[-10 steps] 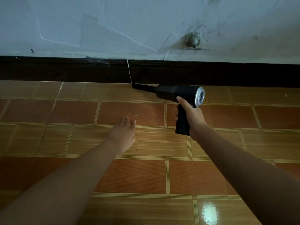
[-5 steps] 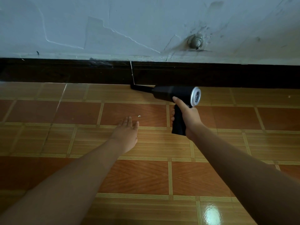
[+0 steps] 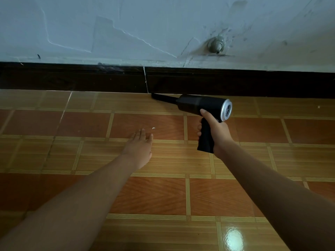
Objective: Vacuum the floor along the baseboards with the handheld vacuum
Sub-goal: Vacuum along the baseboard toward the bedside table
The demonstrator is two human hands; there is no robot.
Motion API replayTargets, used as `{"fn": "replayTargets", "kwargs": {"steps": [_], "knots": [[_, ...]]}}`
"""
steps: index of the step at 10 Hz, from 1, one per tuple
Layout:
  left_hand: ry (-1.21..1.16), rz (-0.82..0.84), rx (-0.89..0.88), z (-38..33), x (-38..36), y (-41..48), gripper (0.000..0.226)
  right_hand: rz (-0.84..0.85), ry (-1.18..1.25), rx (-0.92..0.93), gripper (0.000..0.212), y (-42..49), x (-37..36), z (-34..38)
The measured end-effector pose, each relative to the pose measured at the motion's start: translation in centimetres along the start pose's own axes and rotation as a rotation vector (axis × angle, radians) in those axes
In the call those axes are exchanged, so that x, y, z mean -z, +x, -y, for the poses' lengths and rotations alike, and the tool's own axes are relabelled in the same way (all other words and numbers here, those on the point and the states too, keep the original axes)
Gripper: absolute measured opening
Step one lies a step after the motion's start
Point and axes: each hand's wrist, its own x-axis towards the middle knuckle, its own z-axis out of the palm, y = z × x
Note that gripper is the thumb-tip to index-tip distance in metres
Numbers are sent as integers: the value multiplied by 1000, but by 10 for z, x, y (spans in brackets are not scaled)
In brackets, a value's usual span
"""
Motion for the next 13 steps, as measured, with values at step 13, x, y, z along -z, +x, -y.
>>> {"fn": "replayTargets", "kwargs": {"steps": [13], "knots": [[-79, -19, -139, -36, 11, -5, 64, -81, 21, 11, 25, -8, 17, 4]]}}
